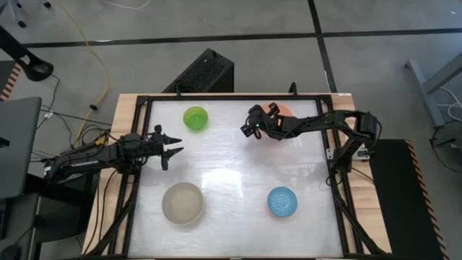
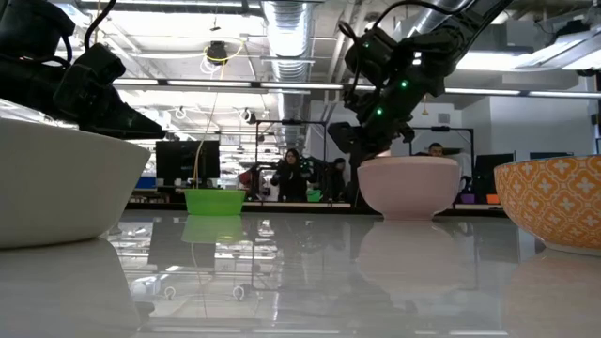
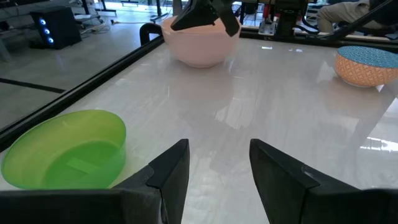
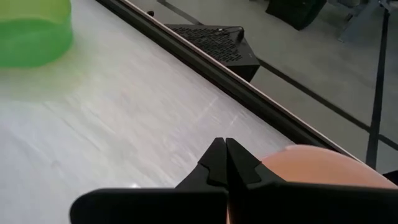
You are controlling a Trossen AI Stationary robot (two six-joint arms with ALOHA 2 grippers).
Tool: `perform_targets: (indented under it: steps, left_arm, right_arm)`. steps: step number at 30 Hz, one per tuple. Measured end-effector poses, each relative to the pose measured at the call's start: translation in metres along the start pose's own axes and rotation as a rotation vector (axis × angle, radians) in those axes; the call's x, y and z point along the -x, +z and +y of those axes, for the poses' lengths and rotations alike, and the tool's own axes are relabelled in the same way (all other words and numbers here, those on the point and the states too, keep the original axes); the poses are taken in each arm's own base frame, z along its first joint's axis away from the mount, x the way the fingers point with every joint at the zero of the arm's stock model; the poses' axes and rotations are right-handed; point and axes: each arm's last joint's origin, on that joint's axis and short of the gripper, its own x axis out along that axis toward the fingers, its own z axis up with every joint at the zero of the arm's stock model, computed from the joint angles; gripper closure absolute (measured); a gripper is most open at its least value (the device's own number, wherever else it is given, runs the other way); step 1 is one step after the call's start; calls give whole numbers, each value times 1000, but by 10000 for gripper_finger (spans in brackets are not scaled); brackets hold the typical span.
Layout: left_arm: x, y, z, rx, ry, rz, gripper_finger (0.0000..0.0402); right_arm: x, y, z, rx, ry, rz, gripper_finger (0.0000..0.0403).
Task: Nest bowls inside each other
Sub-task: Stack the light orange bowl on top of the white bowl, then stack the gray bowl on top of the light orange bowl
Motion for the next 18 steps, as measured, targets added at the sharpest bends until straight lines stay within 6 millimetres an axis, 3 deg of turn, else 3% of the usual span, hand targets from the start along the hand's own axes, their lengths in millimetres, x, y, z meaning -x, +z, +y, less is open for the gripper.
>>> perform_targets:
  steps: [5, 12, 18]
  left_arm:
    - [0, 0, 0, 0, 0, 0, 244]
    - [0, 0, 0, 0, 0, 0, 244]
    - [0, 0, 0, 0, 0, 0, 244]
  right_arm:
    - [17, 17, 8, 15, 43, -48, 397]
    - [71, 42, 45, 56, 210, -175, 397]
    - [112, 31, 92, 47, 387, -207, 397]
